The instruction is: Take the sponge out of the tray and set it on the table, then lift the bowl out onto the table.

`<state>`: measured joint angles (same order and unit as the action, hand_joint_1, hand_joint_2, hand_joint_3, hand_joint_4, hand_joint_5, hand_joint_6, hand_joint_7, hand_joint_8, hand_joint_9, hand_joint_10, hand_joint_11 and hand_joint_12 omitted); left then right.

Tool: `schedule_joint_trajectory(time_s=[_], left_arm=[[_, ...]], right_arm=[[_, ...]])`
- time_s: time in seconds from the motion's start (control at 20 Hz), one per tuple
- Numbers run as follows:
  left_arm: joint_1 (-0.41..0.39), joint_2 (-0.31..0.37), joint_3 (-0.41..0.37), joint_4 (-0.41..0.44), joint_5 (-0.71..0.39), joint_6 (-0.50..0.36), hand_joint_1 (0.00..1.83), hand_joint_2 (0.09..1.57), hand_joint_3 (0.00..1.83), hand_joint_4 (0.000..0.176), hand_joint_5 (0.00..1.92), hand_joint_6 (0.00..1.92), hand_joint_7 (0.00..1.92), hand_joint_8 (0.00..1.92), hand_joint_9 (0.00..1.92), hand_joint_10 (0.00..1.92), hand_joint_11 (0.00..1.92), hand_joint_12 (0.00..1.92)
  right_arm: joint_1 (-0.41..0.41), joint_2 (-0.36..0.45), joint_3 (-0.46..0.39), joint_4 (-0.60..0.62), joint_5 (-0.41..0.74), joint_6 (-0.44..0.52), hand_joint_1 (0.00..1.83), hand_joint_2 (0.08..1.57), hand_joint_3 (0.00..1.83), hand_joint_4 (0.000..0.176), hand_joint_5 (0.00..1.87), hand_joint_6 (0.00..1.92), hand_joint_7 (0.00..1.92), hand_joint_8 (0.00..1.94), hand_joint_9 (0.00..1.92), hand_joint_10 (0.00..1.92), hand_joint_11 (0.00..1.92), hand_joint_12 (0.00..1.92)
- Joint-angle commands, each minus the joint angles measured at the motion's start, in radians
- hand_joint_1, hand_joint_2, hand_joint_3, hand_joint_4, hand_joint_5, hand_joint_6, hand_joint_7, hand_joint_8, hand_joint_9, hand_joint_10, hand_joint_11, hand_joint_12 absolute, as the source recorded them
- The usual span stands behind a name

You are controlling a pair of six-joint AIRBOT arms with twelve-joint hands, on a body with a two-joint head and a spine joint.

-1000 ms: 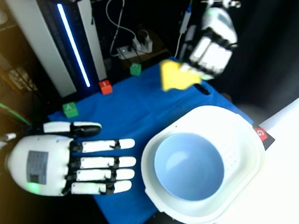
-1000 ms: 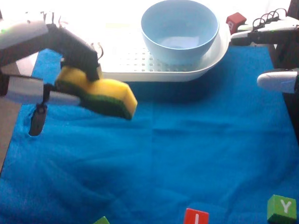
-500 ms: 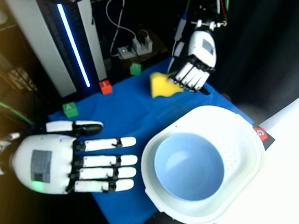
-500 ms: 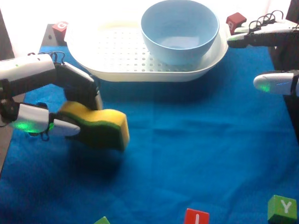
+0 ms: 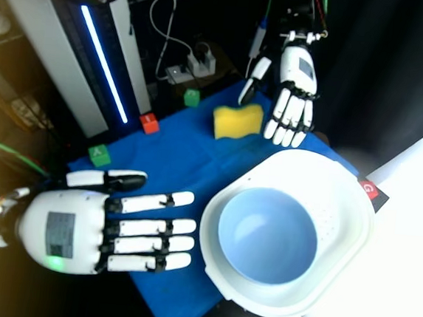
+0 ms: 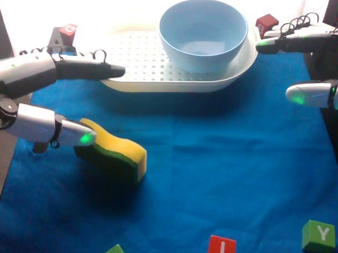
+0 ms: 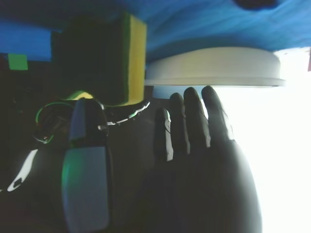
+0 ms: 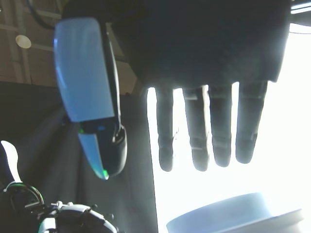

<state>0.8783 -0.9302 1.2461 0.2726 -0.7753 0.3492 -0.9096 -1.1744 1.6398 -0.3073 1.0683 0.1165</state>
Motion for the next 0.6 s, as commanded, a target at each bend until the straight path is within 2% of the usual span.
schedule_joint_trajectory(time_s=[0.0,0.05,0.1,0.15,0.2,0.25,0.3,0.35,0.4,0.45,0.5,0.55], left_arm=[[-0.011,0.013,0.002,-0.065,-0.127,0.02,0.77,0.98,0.0,0.121,0.26,0.0,0.25,0.0,0.2,0.0,0.0,0.47],[-0.013,0.019,0.004,-0.092,-0.136,0.042,0.77,0.97,0.0,0.104,0.26,0.0,0.22,0.0,0.18,0.0,0.0,0.39],[-0.019,0.025,0.009,-0.116,-0.147,0.058,0.83,0.98,0.0,0.092,0.27,0.0,0.22,0.0,0.18,0.0,0.0,0.37],[-0.025,0.031,0.011,-0.143,-0.158,0.085,0.83,0.98,0.0,0.092,0.27,0.0,0.22,0.0,0.18,0.0,0.0,0.37],[-0.026,0.037,0.011,-0.174,-0.168,0.112,0.83,0.98,0.0,0.122,0.26,0.0,0.22,0.0,0.11,0.01,0.03,0.08],[-0.025,0.039,0.011,-0.209,-0.177,0.141,0.88,0.98,0.0,0.119,0.27,0.01,0.22,0.0,0.12,0.01,0.05,0.08],[-0.025,0.04,0.014,-0.247,-0.185,0.17,0.88,0.98,0.0,0.119,0.27,0.01,0.22,0.0,0.12,0.01,0.05,0.08],[-0.025,0.037,0.017,-0.276,-0.188,0.186,0.9,1.0,0.0,0.124,0.26,0.0,0.21,0.0,0.12,0.0,0.01,0.26],[-0.026,0.028,0.023,-0.293,-0.186,0.195,0.84,1.0,0.0,0.127,0.25,0.0,0.22,0.0,0.13,0.01,0.0,0.29],[-0.026,0.016,0.029,-0.304,-0.183,0.198,0.84,1.0,0.0,0.127,0.25,0.0,0.22,0.0,0.13,0.01,0.0,0.29],[-0.025,-0.006,0.037,-0.329,-0.186,0.204,0.84,1.01,0.0,0.145,0.23,0.0,0.2,0.0,0.11,0.0,0.0,0.22],[-0.025,-0.008,0.038,-0.332,-0.186,0.205,0.84,1.01,0.0,0.145,0.23,0.0,0.2,0.0,0.11,0.0,0.0,0.22]], right_arm=[[0.006,0.002,0.002,0.06,0.105,0.01,0.72,1.14,0.0,0.131,0.5,0.0,0.35,0.0,0.23,0.0,0.0,0.36],[0.006,0.002,0.002,0.058,0.105,0.014,0.71,1.14,0.0,0.125,0.5,0.0,0.34,0.0,0.22,0.0,0.0,0.34],[0.006,0.002,0.001,0.048,0.106,0.017,0.69,1.15,0.0,0.108,0.48,0.0,0.33,0.0,0.23,0.0,0.0,0.4],[0.006,0.002,0.001,0.033,0.106,0.017,0.69,1.15,0.0,0.108,0.48,0.0,0.33,0.0,0.23,0.0,0.0,0.4],[0.01,0.004,0.001,0.029,0.107,0.017,0.74,1.14,0.0,0.092,0.48,0.0,0.33,0.0,0.21,0.0,0.0,0.35],[0.017,0.006,0.005,0.029,0.111,0.017,0.74,1.12,0.0,0.083,0.44,0.0,0.33,0.0,0.2,0.0,0.01,0.3],[0.028,0.006,0.013,0.027,0.113,0.017,0.74,1.12,0.0,0.083,0.44,0.0,0.33,0.0,0.2,0.0,0.01,0.3],[0.034,0.005,0.022,0.026,0.114,0.017,0.73,1.12,0.0,0.086,0.4,0.0,0.28,0.0,0.16,0.0,0.0,0.27],[0.048,0.002,0.033,0.019,0.113,0.017,0.76,1.1,0.0,0.091,0.38,0.0,0.27,0.0,0.15,0.0,0.0,0.21],[0.06,0.0,0.04,0.017,0.113,0.017,0.76,1.1,0.0,0.091,0.38,0.0,0.27,0.0,0.15,0.0,0.0,0.21],[0.104,-0.01,0.056,0.003,0.112,0.017,0.77,1.05,0.0,0.085,0.35,0.0,0.24,0.0,0.12,0.0,0.0,0.06],[0.108,-0.01,0.058,0.002,0.111,0.017,0.77,1.05,0.0,0.085,0.35,0.0,0.24,0.0,0.12,0.0,0.0,0.06]])
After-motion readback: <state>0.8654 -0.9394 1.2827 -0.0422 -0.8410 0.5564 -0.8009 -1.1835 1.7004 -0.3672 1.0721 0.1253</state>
